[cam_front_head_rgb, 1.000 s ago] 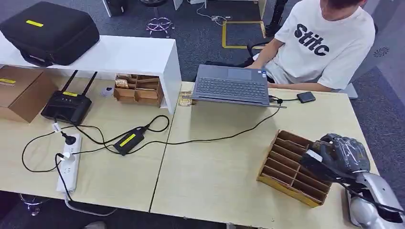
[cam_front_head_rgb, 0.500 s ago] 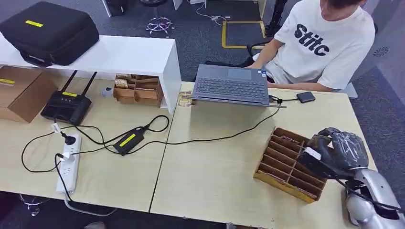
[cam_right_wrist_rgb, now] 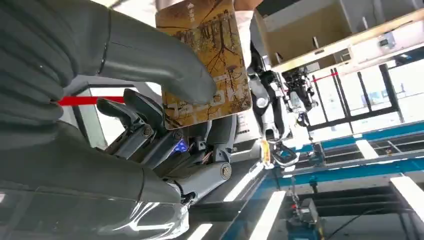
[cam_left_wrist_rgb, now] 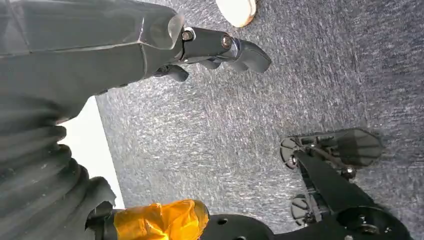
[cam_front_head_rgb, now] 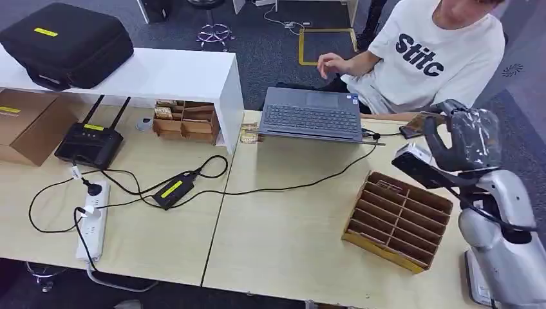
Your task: Pass the card to the sensor for recognition and then transmit it.
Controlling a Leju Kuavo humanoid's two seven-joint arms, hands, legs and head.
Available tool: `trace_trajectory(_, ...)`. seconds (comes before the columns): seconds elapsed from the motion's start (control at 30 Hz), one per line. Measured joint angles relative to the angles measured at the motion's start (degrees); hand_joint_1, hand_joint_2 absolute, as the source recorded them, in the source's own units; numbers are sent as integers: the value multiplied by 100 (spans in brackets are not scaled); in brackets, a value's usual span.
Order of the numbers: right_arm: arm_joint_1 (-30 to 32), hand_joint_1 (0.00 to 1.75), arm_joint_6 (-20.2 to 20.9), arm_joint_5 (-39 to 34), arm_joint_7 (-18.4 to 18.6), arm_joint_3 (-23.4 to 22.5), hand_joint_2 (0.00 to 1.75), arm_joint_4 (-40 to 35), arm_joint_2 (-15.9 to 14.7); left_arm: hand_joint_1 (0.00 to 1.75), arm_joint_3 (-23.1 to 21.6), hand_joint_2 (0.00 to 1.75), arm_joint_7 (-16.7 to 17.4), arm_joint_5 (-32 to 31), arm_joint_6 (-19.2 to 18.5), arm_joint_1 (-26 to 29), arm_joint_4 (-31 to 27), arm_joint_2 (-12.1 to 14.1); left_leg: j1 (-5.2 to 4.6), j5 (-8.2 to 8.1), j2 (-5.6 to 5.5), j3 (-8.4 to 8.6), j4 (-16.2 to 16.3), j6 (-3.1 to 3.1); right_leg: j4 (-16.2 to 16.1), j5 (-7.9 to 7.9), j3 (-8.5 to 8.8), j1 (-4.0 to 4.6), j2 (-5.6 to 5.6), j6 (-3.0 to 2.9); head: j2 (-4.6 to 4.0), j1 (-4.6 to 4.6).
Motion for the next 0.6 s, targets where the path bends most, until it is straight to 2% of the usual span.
trace_trajectory(0.13,-983,175,349,139,323,569,175,639,344,0,-2,175,20,-133,-59,-20,0,4,1,8,0,0,0,-6,4,3,-3,0,0,-2,0,0)
trace_trajectory(0.33,-2279,175,631,509,769,1416,175,1926,975,0,-22,175,24,-332,-125,-80,0,9,3,14,-3,0,0,-8,8,4,-4,2,-2,-1,0,0)
trace_trajectory(0.4,-2569,175,657,566,852,1636,175,2355,1186,0,-24,175,26,-367,-133,-102,0,9,4,14,-8,0,0,-9,7,4,-4,3,-5,-1,0,-2)
trace_trajectory(0.6,-2954,175,699,590,920,1924,175,3003,1516,0,-26,175,26,-417,-168,-123,0,9,2,13,-14,-9,0,-9,5,4,-4,2,-11,-1,0,0)
